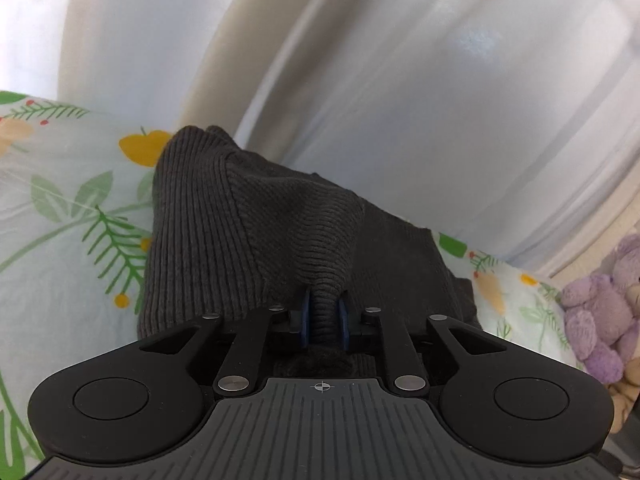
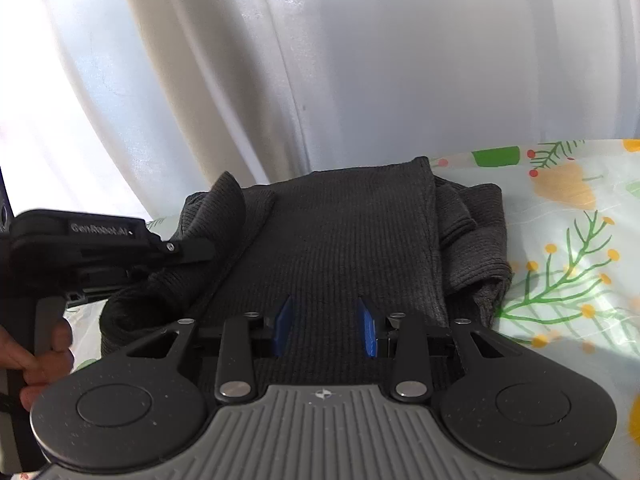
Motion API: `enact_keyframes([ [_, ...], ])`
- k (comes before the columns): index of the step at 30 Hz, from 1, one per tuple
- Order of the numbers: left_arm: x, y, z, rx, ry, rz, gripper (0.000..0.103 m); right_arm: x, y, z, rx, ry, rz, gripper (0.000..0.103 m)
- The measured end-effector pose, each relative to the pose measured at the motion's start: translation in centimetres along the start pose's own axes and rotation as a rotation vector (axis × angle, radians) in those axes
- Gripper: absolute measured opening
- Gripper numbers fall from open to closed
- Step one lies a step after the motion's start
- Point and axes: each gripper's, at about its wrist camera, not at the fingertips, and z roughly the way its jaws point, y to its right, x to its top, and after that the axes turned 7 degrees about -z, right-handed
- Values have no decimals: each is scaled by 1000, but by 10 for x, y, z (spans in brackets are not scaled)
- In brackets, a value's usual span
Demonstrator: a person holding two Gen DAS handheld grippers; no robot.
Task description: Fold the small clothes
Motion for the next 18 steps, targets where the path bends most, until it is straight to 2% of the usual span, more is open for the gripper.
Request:
enact_keyframes([
  [2,-2,7,-1,-1,-13,52,32,-2,5,1,-2,-7,10,35],
  [5,3,15,-21,8,-47,57,34,-6,10,2,3,-22,25,35],
  [8,10,18,-60,-34,23,8,41,-10,11,1,11,-24,23,35],
  [9,11,16,-71,-38,69,1,50,-10,12,1,14,-23,22,36],
  [11,12,10,-81,18,131,6,51,-11,10,1,18,-25,21,36],
  [12,12,10,-75,70,147,27,51,-10,9,1,21,-23,21,36],
  [14,9,1,-65,161,118,40,46,-9,7,2,31,-18,16,36],
  [18,-8,-19,-42,169,30,-8,46,-4,0,5,62,-19,3,36],
])
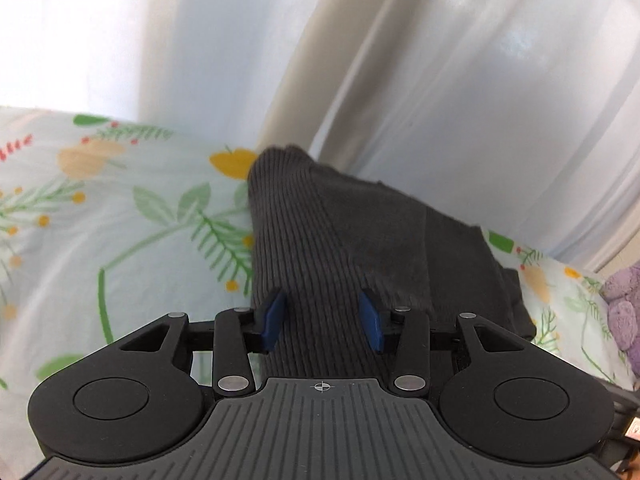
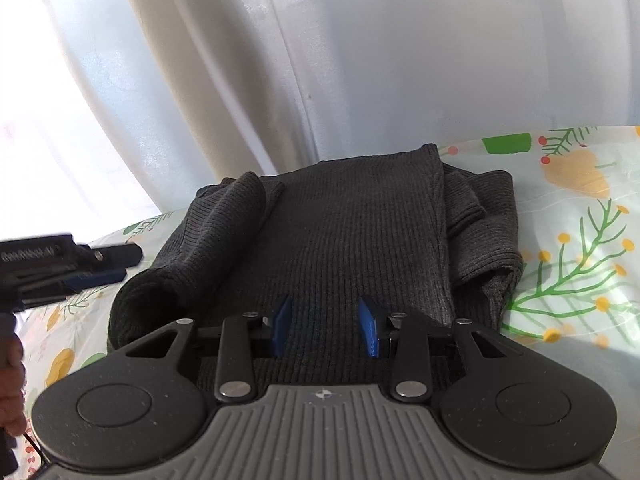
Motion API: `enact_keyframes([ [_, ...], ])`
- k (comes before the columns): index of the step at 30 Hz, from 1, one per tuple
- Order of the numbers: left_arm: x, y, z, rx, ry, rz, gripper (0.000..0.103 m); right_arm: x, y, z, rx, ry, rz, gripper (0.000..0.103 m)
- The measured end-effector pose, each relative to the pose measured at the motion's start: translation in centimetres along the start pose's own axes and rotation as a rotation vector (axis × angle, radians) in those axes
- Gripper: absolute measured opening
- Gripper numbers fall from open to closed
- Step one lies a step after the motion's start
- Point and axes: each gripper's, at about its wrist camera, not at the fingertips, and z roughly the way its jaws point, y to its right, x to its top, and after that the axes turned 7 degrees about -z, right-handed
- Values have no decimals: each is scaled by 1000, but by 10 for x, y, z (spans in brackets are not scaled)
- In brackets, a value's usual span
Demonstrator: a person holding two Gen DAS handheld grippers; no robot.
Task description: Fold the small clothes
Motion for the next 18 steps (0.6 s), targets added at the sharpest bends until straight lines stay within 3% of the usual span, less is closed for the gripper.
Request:
enact_keyframes([
  [4,-18,11,2,45,52,120,51,7,-6,8,10,-13,-30,36],
  [7,-19,7,2,33,52,91,51,21,-8,15,48,-10,-28,36],
  [11,-15,-2,2,20,33,26,55,49,-2,38,210,-40,88,53],
  [14,-15,-3,2,18,21,13,57,65,-3,65,292,-94,140,53],
  [18,-15,-7,3,10,12,-7,57,72,0,100,322,-178,211,51],
])
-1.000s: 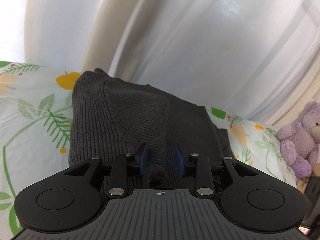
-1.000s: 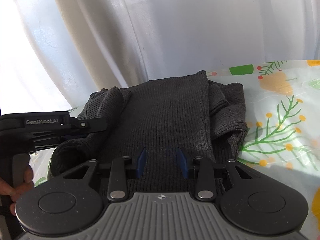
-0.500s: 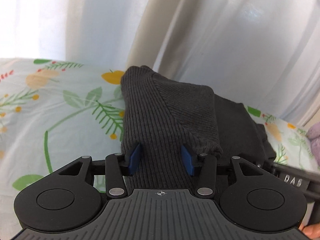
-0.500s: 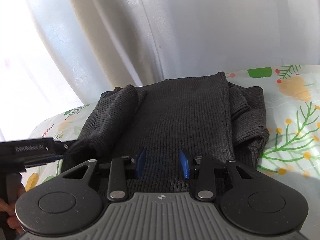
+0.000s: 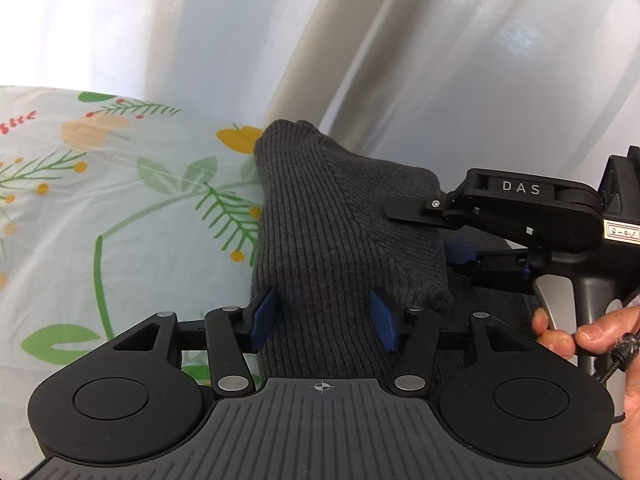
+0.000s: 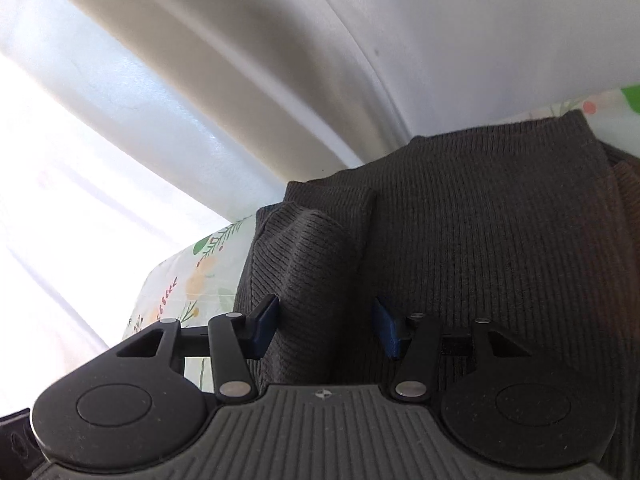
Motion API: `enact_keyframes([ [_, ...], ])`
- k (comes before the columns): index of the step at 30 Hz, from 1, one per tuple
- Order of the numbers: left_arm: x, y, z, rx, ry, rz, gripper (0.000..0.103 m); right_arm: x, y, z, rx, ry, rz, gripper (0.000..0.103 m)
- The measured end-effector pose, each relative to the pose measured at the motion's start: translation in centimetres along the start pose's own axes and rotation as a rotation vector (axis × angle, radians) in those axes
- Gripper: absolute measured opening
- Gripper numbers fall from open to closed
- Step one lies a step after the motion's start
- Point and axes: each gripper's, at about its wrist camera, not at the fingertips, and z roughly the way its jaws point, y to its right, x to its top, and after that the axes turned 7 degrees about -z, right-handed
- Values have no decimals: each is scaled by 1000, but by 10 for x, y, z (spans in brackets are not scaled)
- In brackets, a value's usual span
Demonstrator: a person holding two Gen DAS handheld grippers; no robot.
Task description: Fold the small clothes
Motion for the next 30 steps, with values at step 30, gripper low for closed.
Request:
enact_keyframes([
  [30,15,25,10,-11,-32,17,60,-1,-34,-46,-409,147,-475,10],
])
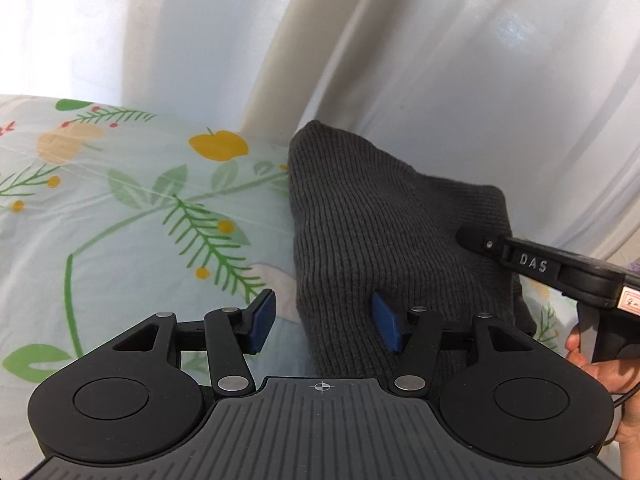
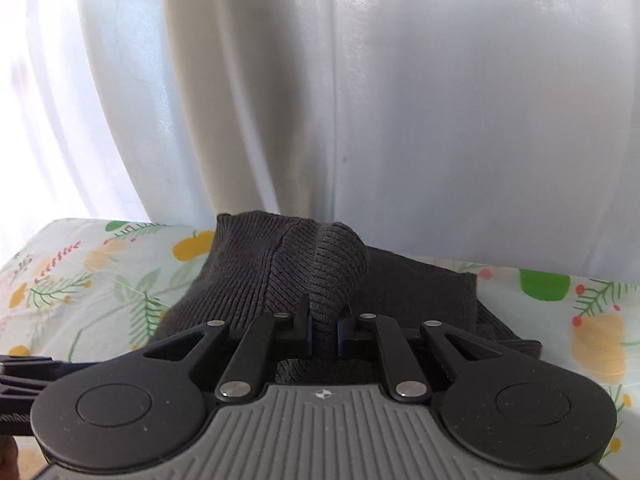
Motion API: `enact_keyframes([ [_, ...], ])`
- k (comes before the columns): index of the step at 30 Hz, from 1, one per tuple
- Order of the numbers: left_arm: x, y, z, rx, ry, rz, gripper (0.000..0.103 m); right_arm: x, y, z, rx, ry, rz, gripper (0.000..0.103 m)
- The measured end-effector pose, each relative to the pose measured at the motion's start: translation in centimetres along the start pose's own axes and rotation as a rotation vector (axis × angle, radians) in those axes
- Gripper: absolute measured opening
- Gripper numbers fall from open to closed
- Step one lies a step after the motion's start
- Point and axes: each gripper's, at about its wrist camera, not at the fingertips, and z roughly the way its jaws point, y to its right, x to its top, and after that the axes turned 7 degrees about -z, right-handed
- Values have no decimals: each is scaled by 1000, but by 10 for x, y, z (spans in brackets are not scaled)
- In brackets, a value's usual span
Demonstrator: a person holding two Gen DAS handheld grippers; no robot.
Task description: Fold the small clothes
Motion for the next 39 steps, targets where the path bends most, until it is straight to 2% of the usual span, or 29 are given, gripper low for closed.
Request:
enact_keyframes([
  [2,-1,4,1,2,-2,10,60,-8,7,6,-18,-32,17,10],
  [6,-2,5,2,14,4,32,60,-19,24,18,22,-75,141,15],
  [10,-1,3,4,13,1,20,60,-31,38,11,114,-83,260,22],
  [15,-2,5,2,12,-2,28,60,-40,63,12,259,-81,450,38],
  [19,-2,5,3,13,-2,29,60,-46,69,18,312,-87,530,38],
  [20,-2,5,2,15,-3,28,60,-46,69,19,310,-86,527,37],
  [25,-1,6,1,22,-7,31,61,-38,56,25,260,-83,436,17],
  [34,-2,5,-2,24,-12,21,64,-32,38,23,171,-82,307,14],
  [39,-13,0,-26,-8,10,41,63,-28,27,16,122,-77,206,14],
])
